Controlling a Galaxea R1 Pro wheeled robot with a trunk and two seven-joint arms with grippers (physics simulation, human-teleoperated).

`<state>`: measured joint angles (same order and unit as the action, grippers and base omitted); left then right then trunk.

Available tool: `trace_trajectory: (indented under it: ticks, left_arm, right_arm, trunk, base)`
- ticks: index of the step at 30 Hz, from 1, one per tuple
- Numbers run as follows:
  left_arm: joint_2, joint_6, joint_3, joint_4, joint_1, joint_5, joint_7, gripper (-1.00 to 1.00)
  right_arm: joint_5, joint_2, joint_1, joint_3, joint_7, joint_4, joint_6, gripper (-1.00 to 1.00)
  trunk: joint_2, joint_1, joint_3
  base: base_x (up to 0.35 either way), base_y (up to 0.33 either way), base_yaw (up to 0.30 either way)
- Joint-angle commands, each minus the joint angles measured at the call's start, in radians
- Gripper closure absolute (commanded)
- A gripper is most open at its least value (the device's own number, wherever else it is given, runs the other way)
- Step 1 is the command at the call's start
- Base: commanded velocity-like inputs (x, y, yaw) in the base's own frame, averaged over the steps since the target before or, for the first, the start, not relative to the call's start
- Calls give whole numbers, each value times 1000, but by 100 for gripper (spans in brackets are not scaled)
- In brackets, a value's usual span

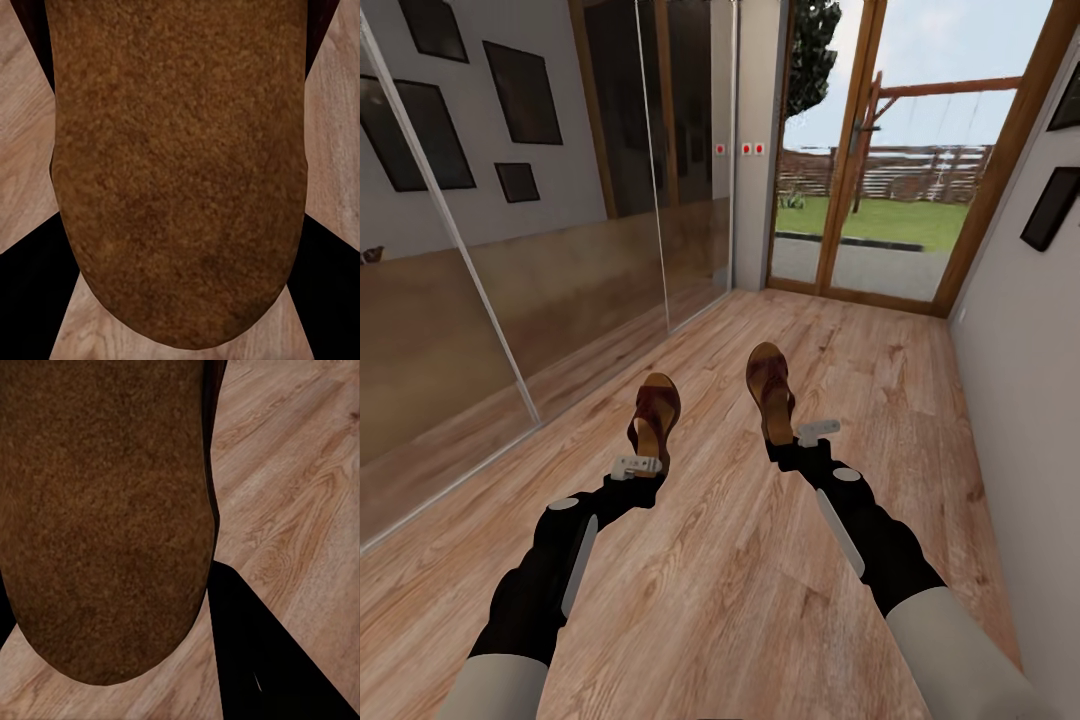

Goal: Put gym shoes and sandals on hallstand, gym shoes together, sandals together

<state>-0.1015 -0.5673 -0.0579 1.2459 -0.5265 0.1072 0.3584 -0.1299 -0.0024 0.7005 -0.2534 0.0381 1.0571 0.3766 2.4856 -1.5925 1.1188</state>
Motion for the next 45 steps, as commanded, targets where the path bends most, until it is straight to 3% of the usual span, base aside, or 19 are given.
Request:
trace_trajectory:
  ticks: [1, 8, 45]
  left_arm:
    - [-1, -3, -3, 1, 0, 11, 10, 100]
    - [-1, -3, -3, 1, -1, 11, 10, 100]
    - [-1, -3, -3, 1, 0, 10, 10, 100]
  right_arm:
    - [-14, 0, 0, -1, 7, 1, 5, 100]
    - [-13, 0, 0, -1, 8, 3, 5, 100]
    - [-13, -1, 0, -1, 8, 1, 5, 100]
  trunk:
    - [0, 0, 1]
    - [0, 0, 0]
    - [0, 0, -14]
  base:
    - [0, 0, 0]
    - [0, 0, 117]
    - [0, 0, 289]
